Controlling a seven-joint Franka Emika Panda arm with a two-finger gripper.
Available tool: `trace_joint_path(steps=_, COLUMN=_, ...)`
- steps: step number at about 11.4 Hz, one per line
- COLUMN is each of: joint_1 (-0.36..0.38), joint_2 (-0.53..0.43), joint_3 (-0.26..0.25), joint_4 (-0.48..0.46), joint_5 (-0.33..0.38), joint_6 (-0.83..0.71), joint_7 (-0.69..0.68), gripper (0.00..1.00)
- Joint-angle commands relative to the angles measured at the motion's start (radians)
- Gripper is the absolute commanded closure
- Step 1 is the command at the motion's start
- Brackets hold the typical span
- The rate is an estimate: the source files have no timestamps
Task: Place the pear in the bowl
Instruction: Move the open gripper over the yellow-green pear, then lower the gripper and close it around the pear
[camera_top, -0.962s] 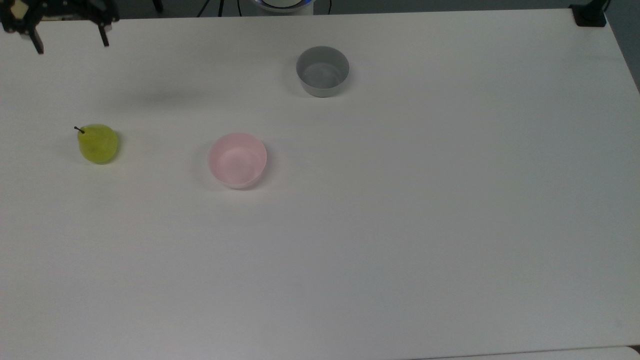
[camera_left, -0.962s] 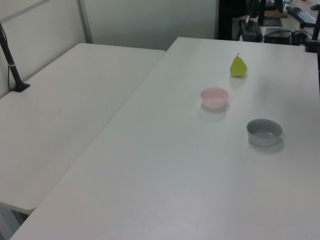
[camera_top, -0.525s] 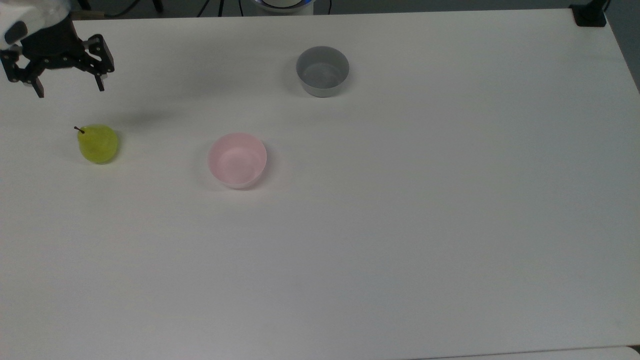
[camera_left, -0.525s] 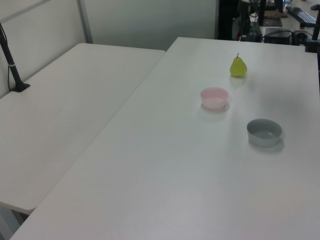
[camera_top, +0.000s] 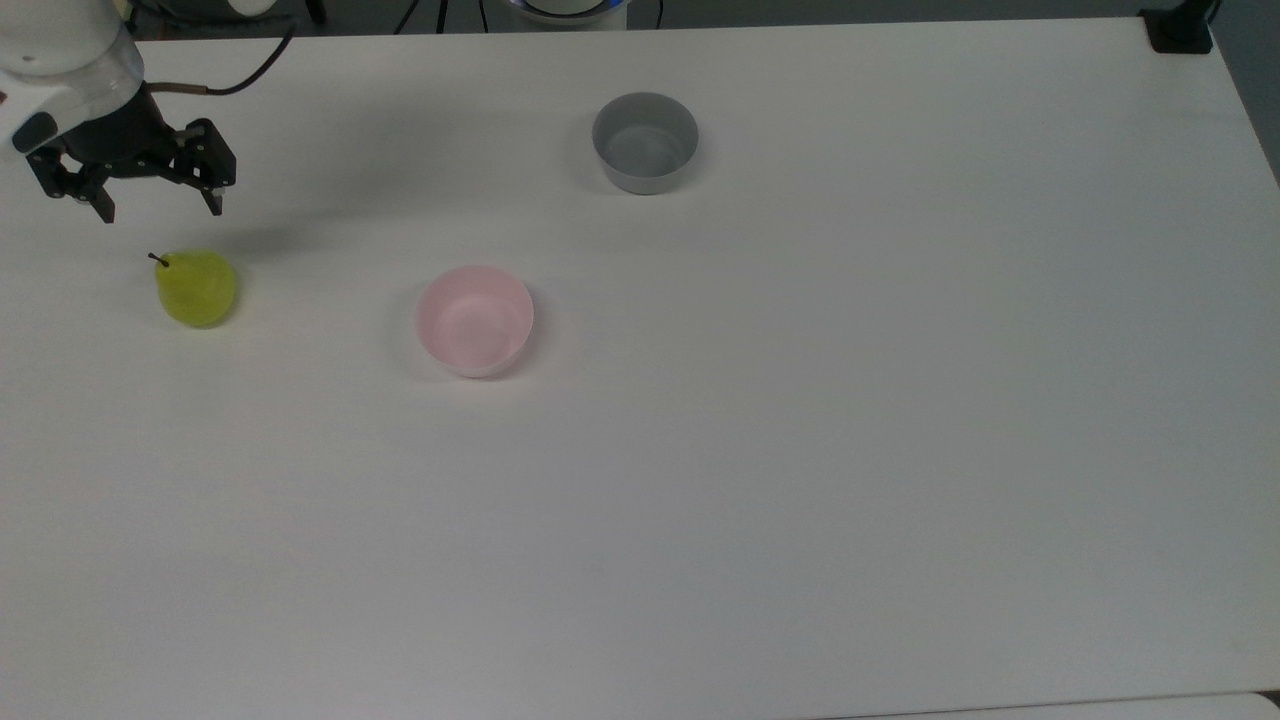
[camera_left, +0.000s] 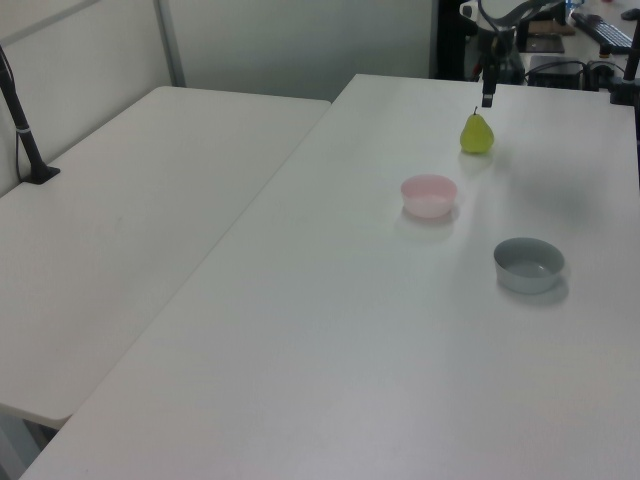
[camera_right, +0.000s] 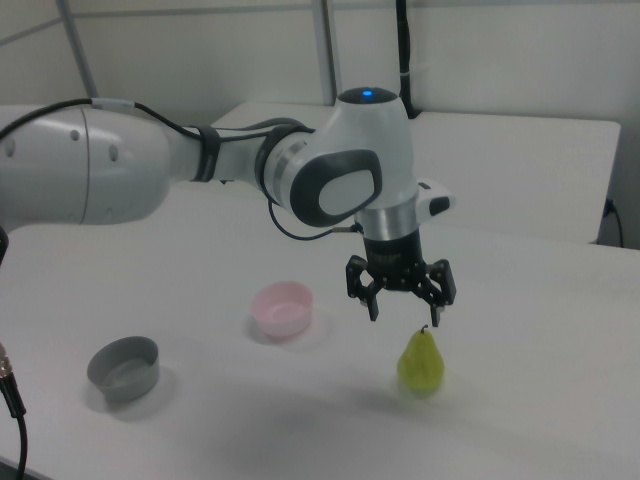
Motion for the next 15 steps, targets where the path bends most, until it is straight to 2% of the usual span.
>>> trace_joint_path(steps=1, joint_1=0.002, joint_2=0.051, joint_3=-0.008, joint_4=-0.004, joint_5=0.021, joint_6=0.021, joint_7=0.029, gripper=0.00)
trace_joint_path(steps=9, joint_1=0.002, joint_2=0.131, joint_3=0.000, joint_4=-0.009, joint_5=0.034, joint_6=0.140, joint_7=0.039, gripper=0.00)
trace_joint_path(steps=10, joint_1=0.004, joint_2=0.135, joint_3=0.000, joint_4=-0.010, joint_5=0.034, joint_6=0.151, joint_7=0.040, gripper=0.11)
trace_joint_path(steps=11, joint_1=0.005, joint_2=0.138, joint_3=0.001, joint_4=-0.012, joint_5=0.032, joint_6=0.159, joint_7=0.042, gripper=0.32)
trace_joint_path(steps=13, joint_1=0.010, joint_2=0.137, joint_3=0.003, joint_4=-0.018, joint_5=0.023, joint_6=0.156, joint_7=0.043, gripper=0.82)
trace_joint_path(steps=14, joint_1=0.011, joint_2=0.137, joint_3=0.003, joint_4=-0.019, joint_5=0.021, joint_6=0.154, joint_7=0.042, gripper=0.99)
trace_joint_path(steps=15, joint_1=0.010, joint_2=0.135, joint_3=0.003, joint_4=-0.018, joint_5=0.021, joint_6=0.147, joint_7=0.042, gripper=1.00)
